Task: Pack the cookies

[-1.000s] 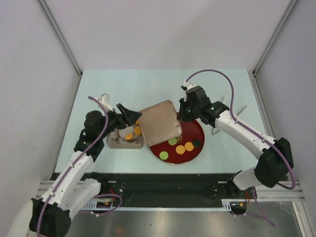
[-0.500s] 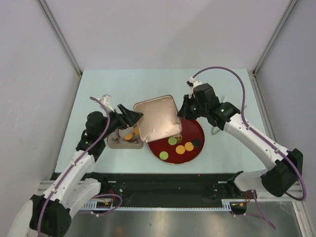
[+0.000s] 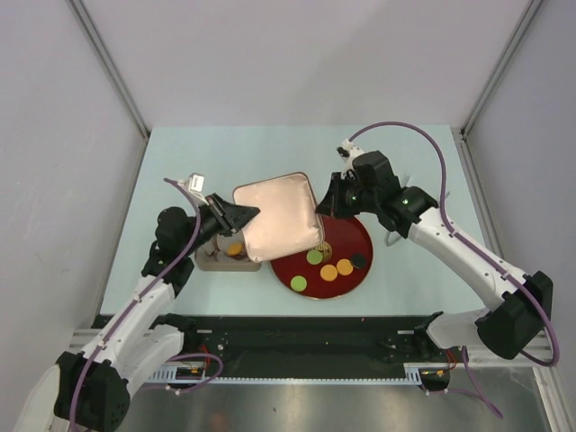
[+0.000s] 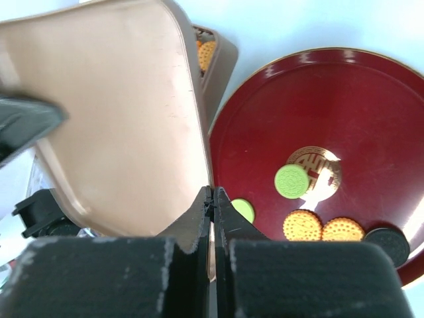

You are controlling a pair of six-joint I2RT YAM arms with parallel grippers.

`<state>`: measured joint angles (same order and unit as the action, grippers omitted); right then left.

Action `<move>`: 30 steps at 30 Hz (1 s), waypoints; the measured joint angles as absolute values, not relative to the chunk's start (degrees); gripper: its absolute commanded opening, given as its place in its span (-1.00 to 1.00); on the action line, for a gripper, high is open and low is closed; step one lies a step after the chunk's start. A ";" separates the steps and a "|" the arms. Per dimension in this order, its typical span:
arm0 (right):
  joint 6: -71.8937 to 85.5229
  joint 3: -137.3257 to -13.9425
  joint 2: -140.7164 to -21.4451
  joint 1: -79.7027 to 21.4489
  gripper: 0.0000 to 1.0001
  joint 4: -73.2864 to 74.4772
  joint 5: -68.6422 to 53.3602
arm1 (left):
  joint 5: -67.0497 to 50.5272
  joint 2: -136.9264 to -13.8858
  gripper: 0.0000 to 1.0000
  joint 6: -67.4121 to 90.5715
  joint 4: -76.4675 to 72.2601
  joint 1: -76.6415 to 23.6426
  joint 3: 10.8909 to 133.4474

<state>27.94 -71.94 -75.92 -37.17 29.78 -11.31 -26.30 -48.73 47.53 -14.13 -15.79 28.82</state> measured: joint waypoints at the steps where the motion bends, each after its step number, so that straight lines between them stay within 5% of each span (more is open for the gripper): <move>1: 27.86 -71.94 -75.94 -37.01 -1.00 29.91 -11.16 | -26.74 -48.16 -0.99 48.01 -15.14 -15.79 28.82; 4: 27.70 -71.94 -76.16 -36.91 -0.96 30.04 -11.14 | -27.66 -46.57 -0.99 48.64 -17.30 -15.90 28.84; 6: 27.53 -71.94 -76.16 -36.91 -0.60 29.87 -11.27 | -27.68 -46.41 -0.99 48.53 -17.43 -15.90 28.84; 7: 27.51 -71.94 -76.16 -36.88 -0.04 29.89 -11.31 | -27.68 -46.50 -0.99 48.56 -17.43 -15.90 28.84; 8: 27.68 -71.94 -76.16 -36.86 0.13 29.93 -11.38 | -27.77 -46.59 -0.99 48.58 -17.47 -15.90 28.84; 10: 28.05 -71.94 -76.07 -36.75 0.39 29.82 -11.40 | -27.77 -46.61 -0.99 47.92 -17.08 -15.90 28.84; 14: 28.49 -72.03 -74.91 -36.01 0.63 29.89 -10.50 | -27.31 -47.37 -0.99 46.52 -14.52 -15.90 29.10; 16: 28.95 -72.03 -73.71 -34.85 0.99 30.02 -9.43 | -26.92 -48.07 -0.99 45.23 -12.05 -15.90 30.30; 24: 31.20 -72.58 -68.97 -31.00 1.00 30.44 -5.69 | -16.10 -49.52 -0.99 34.02 0.03 -19.25 40.45; 30: 33.56 -72.53 -69.84 -29.36 0.97 30.06 -6.11 | 4.14 -49.95 -0.99 21.10 7.97 -28.64 48.64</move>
<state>33.56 -72.53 -69.84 -29.36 30.06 -6.11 4.14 -49.95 21.10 7.97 -28.64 48.64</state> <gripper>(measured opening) 0.991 0.161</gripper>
